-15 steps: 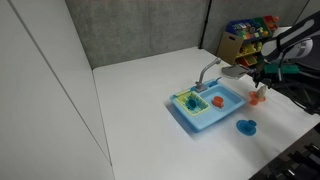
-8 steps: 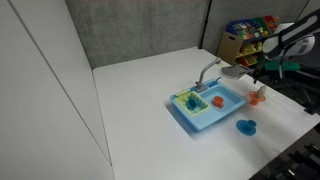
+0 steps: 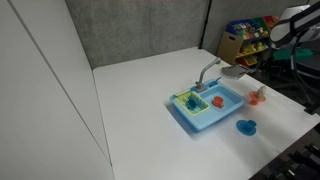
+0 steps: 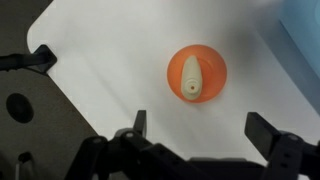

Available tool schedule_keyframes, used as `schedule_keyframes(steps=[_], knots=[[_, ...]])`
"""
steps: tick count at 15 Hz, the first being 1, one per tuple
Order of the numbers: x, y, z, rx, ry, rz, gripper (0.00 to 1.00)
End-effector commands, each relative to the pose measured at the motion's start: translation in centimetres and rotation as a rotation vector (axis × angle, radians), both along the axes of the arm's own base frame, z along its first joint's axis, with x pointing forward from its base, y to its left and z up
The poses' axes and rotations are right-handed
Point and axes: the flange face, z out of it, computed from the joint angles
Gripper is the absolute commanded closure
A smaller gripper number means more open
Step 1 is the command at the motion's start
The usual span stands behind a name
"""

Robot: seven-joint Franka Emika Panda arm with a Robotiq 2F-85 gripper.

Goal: Put the white bottle on the orange stand

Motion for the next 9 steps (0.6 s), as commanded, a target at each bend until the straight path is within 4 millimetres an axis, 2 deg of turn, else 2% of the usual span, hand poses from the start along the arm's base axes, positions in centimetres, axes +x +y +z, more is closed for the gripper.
schedule_keyframes(steps=[1,9], knots=[[-1.9,2.2,4.4,-0.008,0.028,0.08,0.0],[-5.4,7.5,13.4,-0.063,0.053,0.208,0.0]])
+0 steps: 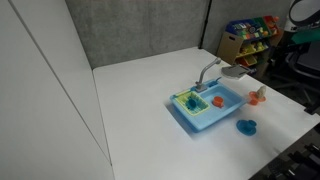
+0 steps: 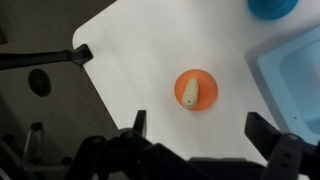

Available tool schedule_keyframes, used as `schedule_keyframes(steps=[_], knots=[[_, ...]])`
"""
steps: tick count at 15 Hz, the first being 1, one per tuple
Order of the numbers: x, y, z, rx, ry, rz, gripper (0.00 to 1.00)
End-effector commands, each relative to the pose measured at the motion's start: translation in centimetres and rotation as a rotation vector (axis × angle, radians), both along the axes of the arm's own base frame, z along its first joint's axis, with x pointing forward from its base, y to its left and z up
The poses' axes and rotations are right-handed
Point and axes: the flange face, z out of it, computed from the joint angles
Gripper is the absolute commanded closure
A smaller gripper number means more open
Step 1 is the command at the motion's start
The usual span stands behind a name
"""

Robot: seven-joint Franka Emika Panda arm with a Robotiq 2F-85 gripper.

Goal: Put the white bottle on the orange stand

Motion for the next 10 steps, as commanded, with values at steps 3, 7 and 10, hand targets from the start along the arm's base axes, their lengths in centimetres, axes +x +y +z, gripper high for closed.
schedule_keyframes(steps=[3,7,10], knots=[[-3.3,4.6,6.0,0.019,-0.014,0.084,0.0],[-4.4,8.7,8.5,0.094,-0.033,0.181,0.0],[-4.7,11.7,9.6,0.161,-0.046,0.284,0.0]])
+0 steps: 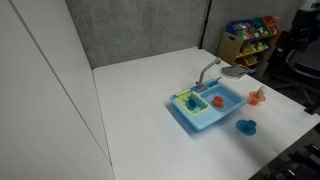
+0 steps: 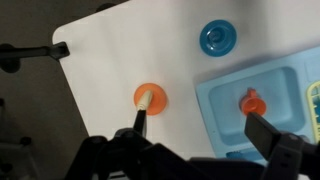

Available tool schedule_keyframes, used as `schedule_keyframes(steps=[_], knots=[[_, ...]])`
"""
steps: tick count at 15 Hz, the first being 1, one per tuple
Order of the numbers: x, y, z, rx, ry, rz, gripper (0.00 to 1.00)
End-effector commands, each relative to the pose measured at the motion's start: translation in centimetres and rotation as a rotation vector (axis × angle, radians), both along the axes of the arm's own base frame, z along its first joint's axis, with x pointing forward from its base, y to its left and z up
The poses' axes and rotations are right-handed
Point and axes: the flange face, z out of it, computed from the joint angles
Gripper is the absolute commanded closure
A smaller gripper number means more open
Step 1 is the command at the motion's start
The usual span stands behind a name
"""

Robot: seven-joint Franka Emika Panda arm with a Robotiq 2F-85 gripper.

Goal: Put the white bottle on the orange stand

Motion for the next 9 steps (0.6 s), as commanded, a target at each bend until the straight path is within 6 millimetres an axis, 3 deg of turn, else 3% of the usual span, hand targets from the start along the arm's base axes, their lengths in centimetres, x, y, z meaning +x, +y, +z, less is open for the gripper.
schedule_keyframes(steps=[1,9], knots=[[-1.1,3.2,1.7,0.099,-0.014,0.127,0.0],[-2.9,8.3,6.1,0.149,-0.035,0.284,0.0]])
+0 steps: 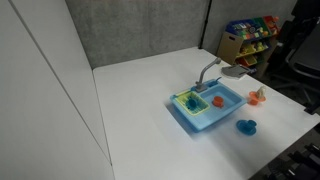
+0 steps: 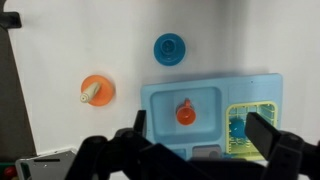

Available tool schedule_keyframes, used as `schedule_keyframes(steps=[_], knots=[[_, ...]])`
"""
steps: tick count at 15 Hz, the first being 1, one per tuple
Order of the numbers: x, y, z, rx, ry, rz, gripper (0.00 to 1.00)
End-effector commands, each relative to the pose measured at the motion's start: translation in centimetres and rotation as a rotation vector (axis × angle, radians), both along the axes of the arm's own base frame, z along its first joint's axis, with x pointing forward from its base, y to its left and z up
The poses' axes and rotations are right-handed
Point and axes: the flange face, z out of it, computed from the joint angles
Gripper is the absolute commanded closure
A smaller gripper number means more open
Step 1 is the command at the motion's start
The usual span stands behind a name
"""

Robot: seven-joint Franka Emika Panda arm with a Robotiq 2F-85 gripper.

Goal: Put the white bottle on the orange stand

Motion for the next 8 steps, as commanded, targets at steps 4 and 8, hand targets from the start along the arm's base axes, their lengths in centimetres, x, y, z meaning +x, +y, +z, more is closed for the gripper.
schedule_keyframes(steps=[4,8], knots=[[-3.8,2.7,5.6,-0.002,-0.036,0.033,0.0],[-6.7,3.6,8.9,-0.019,-0.022,-0.022,0.0]])
